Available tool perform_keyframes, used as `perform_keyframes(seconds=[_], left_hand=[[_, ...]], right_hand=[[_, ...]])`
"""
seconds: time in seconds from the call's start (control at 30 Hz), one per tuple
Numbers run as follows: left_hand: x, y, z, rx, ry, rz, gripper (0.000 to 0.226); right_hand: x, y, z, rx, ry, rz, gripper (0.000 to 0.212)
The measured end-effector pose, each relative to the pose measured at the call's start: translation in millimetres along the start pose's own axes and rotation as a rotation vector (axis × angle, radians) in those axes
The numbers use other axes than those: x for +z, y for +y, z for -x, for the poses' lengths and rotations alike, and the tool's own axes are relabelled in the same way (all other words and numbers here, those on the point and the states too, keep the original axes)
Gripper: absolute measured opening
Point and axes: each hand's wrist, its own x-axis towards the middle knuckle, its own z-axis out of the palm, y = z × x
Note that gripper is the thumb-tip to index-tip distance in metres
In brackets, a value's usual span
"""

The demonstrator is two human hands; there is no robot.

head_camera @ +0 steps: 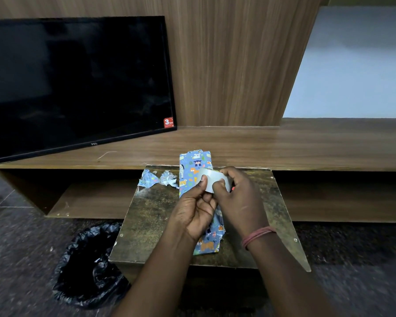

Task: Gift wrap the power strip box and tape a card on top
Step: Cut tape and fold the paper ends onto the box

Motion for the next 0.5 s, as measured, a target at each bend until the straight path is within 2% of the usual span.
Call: perform_keyframes(seconds=[0.17,0.5], left_hand=[[2.1,1.3,0.4,0.019,0.023,0.021,0.022],[-1.1,-3.0,-3.0,0.03,0.058,0.034,0.037]], right_hand=[[0.0,-3.1,-0.3,0.05,0.025,-0.027,0.021],[5.9,-4.3,0.5,0.048,0.085,0.004,0.016]])
